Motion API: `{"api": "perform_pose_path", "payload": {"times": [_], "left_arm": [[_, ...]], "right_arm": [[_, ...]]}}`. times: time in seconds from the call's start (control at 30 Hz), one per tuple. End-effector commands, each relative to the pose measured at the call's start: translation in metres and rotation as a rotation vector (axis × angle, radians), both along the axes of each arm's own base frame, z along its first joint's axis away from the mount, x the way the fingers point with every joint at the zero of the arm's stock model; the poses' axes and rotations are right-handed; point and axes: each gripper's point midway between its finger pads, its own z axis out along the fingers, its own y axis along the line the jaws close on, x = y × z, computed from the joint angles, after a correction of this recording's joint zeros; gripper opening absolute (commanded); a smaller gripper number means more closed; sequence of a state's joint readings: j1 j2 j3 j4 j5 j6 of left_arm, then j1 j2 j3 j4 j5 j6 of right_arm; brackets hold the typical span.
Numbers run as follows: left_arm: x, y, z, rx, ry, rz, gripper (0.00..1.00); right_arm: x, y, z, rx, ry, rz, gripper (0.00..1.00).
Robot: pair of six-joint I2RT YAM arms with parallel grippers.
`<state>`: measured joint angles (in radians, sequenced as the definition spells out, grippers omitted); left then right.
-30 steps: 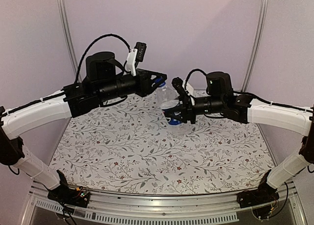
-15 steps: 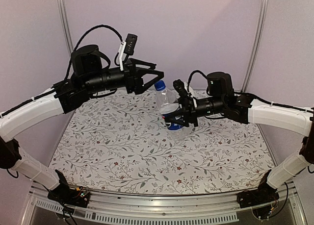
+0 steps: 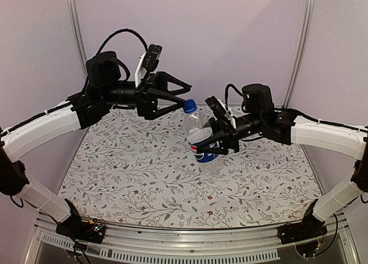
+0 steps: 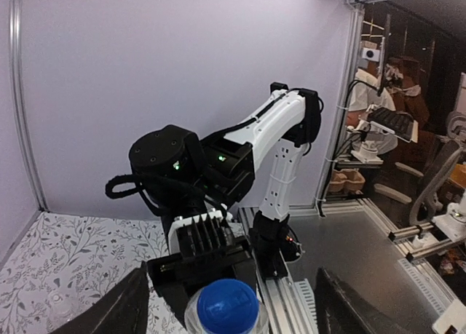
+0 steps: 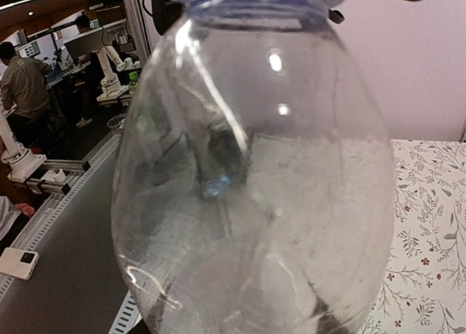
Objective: Unscrew the bottle caps
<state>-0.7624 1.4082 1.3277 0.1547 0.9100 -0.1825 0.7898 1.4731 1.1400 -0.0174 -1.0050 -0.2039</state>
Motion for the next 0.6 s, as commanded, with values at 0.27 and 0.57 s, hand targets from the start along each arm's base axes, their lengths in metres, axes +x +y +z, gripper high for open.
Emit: {"api": "perform_pose_path", "payload": {"times": [0.27,0.57], "left_arm": [[-0.004,-0.015,-0.01,0.001,0.013,-0.181,0.59],[-0.005,-0.015,-0.018,0.014,0.03,-0.199,0.31]], "right_arm": [[-0.008,0.002,0.007,0.024,0.018,0.084,0.43],[-0.005,0.003,0.005,0.018,0.017,0.072,0.43]]}}
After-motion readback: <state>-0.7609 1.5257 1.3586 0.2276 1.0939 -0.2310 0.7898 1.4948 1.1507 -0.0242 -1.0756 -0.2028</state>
